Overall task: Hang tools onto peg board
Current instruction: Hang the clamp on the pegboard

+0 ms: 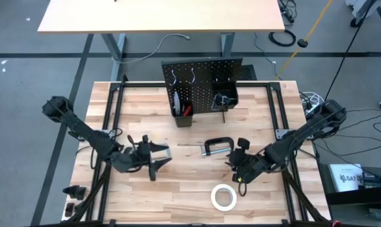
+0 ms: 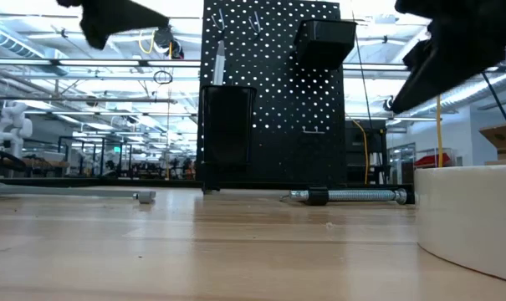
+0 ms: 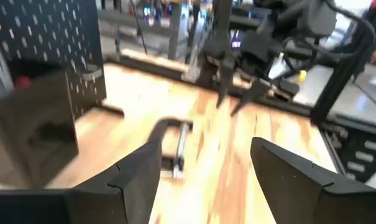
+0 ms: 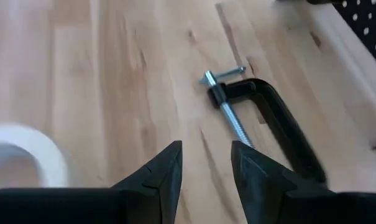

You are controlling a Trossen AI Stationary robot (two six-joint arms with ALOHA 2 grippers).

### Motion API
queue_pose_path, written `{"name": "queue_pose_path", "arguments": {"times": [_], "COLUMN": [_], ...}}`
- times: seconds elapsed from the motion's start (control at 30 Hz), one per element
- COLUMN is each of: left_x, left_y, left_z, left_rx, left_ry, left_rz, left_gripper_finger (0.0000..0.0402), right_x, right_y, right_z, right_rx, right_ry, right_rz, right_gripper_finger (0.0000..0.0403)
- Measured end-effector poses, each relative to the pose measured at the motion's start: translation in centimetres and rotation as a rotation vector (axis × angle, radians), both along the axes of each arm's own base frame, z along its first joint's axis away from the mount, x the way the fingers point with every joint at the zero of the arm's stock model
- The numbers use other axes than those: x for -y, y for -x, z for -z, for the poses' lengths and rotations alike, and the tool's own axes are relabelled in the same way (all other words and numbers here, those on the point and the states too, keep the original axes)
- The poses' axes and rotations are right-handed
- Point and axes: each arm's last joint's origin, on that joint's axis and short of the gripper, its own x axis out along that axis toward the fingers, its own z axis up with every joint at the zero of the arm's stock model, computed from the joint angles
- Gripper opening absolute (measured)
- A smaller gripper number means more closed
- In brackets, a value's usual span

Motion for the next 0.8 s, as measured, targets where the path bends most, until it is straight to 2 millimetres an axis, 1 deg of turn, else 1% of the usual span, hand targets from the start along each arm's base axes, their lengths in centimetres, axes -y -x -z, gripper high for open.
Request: {"name": "queue_pose_path", "arguments": {"times": [0.1, 0.17, 0.2, 0.33, 0.4, 0.47, 0.5, 0.57, 0.67, 0.73, 0.8], "left_x": [0.2, 0.2, 0.1, 0.0, 0.1, 0.3, 0.4, 0.6, 0.8, 0.9, 1.0], "left_y": [0.4, 0.6, 0.7, 0.8, 0.8, 0.6, 0.5, 0.3, 0.1, 0.0, -0.1], "left_z": [0.7, 1.2, 1.4, 2.3, 2.8, 3.2, 3.5, 4.0, 4.7, 5.2, 5.5], "left_rx": [-0.058, -0.1, -0.116, -0.162, -0.197, -0.223, -0.24, -0.277, -0.306, -0.331, -0.342], "left_ry": [0.004, -0.015, -0.011, 0.092, 0.084, 0.071, 0.071, 0.079, 0.072, 0.063, 0.057], "left_rz": [0.006, 0.004, -0.001, -0.028, -0.009, 0.011, 0.027, 0.069, 0.079, 0.087, 0.088], "left_gripper_finger": [0.0251, 0.0251, 0.0251, 0.0251, 0.0251, 0.0251, 0.0251, 0.0251, 0.0251, 0.0251, 0.0251], "right_x": [0.0, 0.0, 0.1, 1.1, 1.9, 2.7, 3.1, 3.5, 3.8, 3.9, 4.0], "right_y": [-0.5, -0.8, -1.0, -1.7, -2.0, -2.4, -2.5, -2.8, -3.1, -3.5, -3.8], "right_z": [1.1, 1.6, 1.8, 2.4, 2.5, 2.5, 2.6, 2.8, 3.1, 3.2, 3.0], "right_rx": [-0.06, -0.076, -0.078, -0.079, -0.068, -0.072, -0.09, -0.147, -0.205, -0.205, -0.176], "right_ry": [0.107, 0.123, 0.117, 0.068, 0.028, -0.001, -0.01, 0.004, 0.056, 0.087, 0.093], "right_rz": [-0.074, -0.075, -0.056, 0.06, 0.142, 0.186, 0.171, 0.08, -0.057, -0.117, -0.131], "right_gripper_finger": [0.0132, 0.0132, 0.0132, 0.0132, 0.0132, 0.0132, 0.0132, 0.0132, 0.0132, 0.0132, 0.0132]}}
